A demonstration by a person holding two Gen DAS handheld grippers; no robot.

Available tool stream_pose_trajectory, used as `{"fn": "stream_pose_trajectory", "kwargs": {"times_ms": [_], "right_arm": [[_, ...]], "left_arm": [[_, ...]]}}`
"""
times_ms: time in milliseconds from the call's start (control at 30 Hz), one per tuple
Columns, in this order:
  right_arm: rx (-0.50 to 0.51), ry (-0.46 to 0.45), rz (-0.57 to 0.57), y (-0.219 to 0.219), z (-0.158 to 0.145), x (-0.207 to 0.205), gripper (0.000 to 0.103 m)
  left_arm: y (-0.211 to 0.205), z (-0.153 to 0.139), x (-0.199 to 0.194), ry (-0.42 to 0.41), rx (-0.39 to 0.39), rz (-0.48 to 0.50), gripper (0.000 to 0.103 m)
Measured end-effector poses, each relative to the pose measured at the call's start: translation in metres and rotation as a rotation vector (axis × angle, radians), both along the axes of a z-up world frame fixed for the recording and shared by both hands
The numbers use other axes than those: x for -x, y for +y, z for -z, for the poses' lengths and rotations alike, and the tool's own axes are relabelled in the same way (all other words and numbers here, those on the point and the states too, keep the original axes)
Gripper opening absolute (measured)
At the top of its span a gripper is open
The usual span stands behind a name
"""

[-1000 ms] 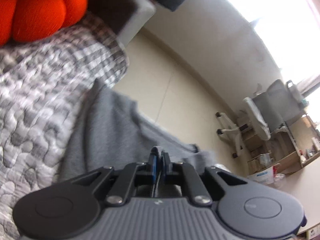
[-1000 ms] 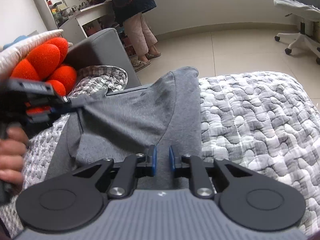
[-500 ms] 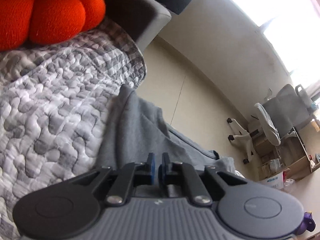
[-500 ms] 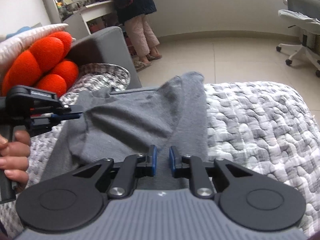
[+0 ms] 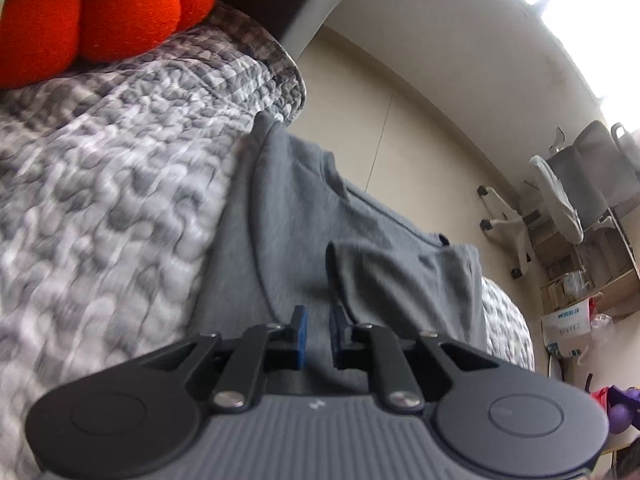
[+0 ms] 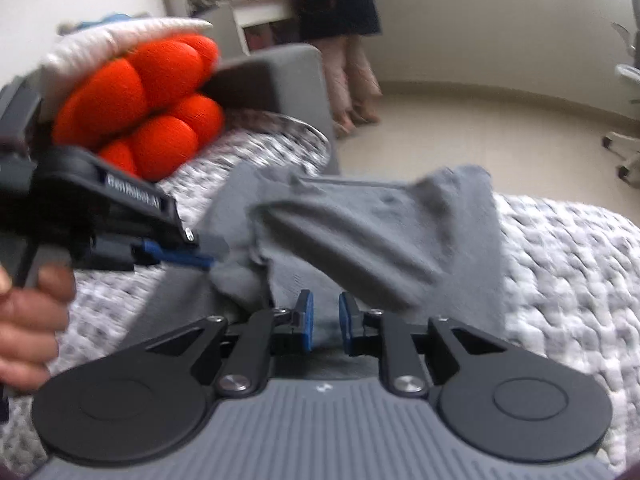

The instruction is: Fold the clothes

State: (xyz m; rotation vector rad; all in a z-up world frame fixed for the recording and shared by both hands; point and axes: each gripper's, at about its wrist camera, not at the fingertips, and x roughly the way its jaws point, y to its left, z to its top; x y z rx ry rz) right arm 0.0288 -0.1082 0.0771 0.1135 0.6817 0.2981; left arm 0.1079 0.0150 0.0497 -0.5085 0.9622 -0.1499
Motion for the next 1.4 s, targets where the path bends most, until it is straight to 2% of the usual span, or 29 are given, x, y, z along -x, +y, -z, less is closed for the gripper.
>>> {"fn": "stream_pose_trajectory", "kwargs": {"times_ms": [133,200,333,433,567,633,733,867,933,1100,1233,1400], "right_arm": [[0.074,0.052,-0.055,0.016,0.012,-0.003,0.02],[0.093,0.031,-0.07,0.02,0.01,-0.001,0.02],[0.018,-0.041,-0.105,0.014,-0.005,0.009,0.02],[-0.059,-0.034,-0.101,0.005,-0.005,0.006,0.02],[-0.262,-0.063,-0.038,-0.028,-0.016,0.004,0.02],[-0.297,-0.053,0.016,-0.039,-0.017,0.002,0.02],[-0.253,0.002,0.037,-0.036,-0.007,-0.003,0.02],[-0.122,0.074,-0.042,-0.005,0.014,-0.009,0.02],[-0.061,0.057,-0.045,0.004,0.019,-0.008,0.02],[-0.113,0.047,-0.008,-0.005,0.006,-0.008,0.02],[-0.101,0.044,0.02,-0.02,-0.003,-0.006,0.02],[-0.065,0.085,-0.053,-0.02,0.001,-0.002,0.021]], "left_arm": [[0.004,-0.005,0.017,0.016,-0.009,-0.015,0.018],[0.007,-0.004,0.023,0.016,-0.017,-0.025,0.02],[0.013,0.003,0.028,0.016,-0.033,-0.043,0.02],[0.012,0.006,0.029,0.006,-0.078,-0.037,0.02],[0.014,0.007,0.028,-0.02,-0.128,-0.039,0.021],[0.015,0.007,0.027,-0.031,-0.119,-0.034,0.021],[0.009,0.006,0.028,-0.044,-0.119,-0.014,0.021],[-0.002,0.008,0.028,-0.048,-0.134,0.013,0.024],[-0.006,0.011,0.029,-0.046,-0.147,0.03,0.025],[-0.013,0.012,0.033,-0.061,-0.194,0.071,0.026],[-0.013,0.012,0.033,-0.062,-0.197,0.079,0.026],[-0.016,0.011,0.033,-0.063,-0.205,0.088,0.029]]}}
